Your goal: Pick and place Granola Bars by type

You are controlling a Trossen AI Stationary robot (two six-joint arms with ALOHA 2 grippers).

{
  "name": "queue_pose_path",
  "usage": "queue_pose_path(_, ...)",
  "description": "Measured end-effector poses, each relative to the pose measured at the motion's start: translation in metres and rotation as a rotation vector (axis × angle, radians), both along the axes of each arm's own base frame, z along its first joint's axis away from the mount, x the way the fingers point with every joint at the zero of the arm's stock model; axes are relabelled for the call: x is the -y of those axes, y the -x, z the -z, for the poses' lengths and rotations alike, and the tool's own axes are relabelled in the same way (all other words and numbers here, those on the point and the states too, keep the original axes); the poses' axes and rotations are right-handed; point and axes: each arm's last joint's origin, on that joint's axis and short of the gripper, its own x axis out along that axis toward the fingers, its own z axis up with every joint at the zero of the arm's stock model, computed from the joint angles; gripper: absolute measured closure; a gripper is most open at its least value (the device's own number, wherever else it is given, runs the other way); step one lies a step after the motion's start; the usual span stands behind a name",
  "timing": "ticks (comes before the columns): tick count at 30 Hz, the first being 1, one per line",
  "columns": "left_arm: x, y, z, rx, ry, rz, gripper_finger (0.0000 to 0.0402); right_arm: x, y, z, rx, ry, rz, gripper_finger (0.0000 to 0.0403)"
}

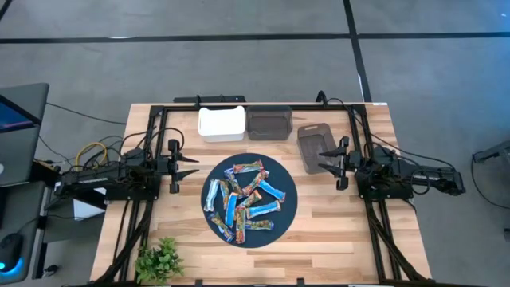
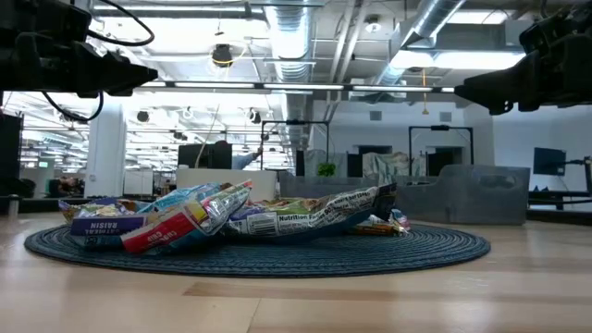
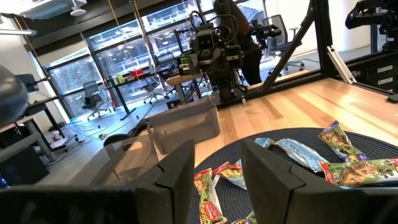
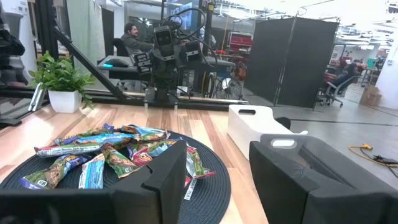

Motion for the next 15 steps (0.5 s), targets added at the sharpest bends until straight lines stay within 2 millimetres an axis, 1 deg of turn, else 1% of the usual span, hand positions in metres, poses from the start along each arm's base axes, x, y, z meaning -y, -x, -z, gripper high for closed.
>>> queue_pose_path(13, 0.0, 0.0, 0.0001, -0.001, 0.0, 0.0, 0.0276, 0.0, 0.0, 0.0, 0.0, 0.0, 0.0, 0.0233)
queue_pose_path(15, -0.0008, 0.0, 0.0005, -0.004, 0.002, -0.029, 0.0276, 0.0, 0.0, 0.0, 0.0, 0.0, 0.0, 0.0233)
